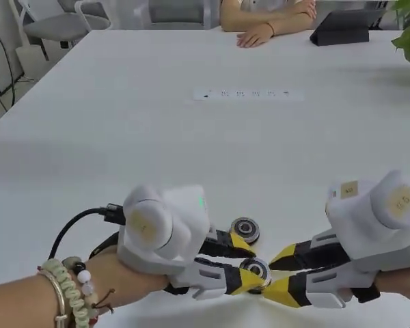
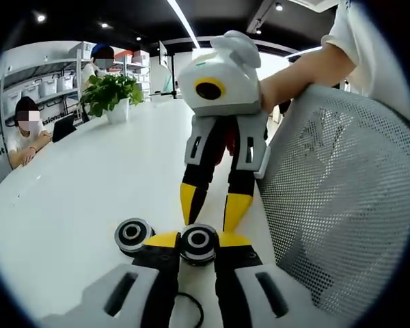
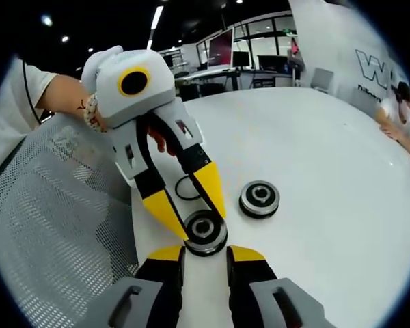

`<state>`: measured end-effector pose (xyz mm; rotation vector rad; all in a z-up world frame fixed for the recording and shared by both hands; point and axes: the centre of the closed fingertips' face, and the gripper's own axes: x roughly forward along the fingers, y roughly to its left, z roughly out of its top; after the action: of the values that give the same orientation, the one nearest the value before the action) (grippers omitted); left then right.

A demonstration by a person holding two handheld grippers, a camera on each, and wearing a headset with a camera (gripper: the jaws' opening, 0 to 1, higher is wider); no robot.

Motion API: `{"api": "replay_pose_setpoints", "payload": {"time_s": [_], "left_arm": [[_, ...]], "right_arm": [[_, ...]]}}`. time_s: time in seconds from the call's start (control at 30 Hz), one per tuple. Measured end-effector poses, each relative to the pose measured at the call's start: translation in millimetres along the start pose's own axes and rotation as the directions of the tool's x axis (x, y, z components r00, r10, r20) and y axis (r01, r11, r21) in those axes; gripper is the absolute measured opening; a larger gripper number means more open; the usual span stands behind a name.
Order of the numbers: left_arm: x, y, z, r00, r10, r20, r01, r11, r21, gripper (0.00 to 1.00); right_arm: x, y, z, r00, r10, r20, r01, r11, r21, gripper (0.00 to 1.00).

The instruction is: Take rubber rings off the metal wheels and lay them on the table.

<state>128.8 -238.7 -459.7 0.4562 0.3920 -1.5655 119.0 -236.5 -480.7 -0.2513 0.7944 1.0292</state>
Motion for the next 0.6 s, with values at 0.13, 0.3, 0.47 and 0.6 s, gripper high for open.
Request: {"api": "replay_pose_setpoints", "payload": {"time_s": [0.13,0.3,0.47,0.6], "left_arm": [[0.9,-1.6,-0.6,1.0000,-0.006,-0.005,0.005,1.000,-0.008,0.12],[-0.5,-1.0,-3.1,1.0000,-0.004,-0.008,0.004,1.000,-0.011,0.08],[-1.2,0.4,-3.7,1.0000,-0.005,-0.002,0.005,1.000,-0.010,0.08],[-1.2,1.1,-3.7,1.0000,-0.005,-0.001,0.005,1.000,-0.009,0.08]], "right_arm": [[1.1,1.0,-0.4,1.0000,0.001,-0.002,-0.002,1.000,-0.015,0.22],[1.4,-0.1,1.8,0.9999,-0.007,0.009,0.008,0.999,-0.038,0.22],[2.0,-0.7,0.3,0.9999,-0.010,0.005,0.010,0.999,-0.048,0.20],[2.7,-1.3,-2.7,0.9999,-0.010,-0.009,0.010,0.998,-0.065,0.15]]}}
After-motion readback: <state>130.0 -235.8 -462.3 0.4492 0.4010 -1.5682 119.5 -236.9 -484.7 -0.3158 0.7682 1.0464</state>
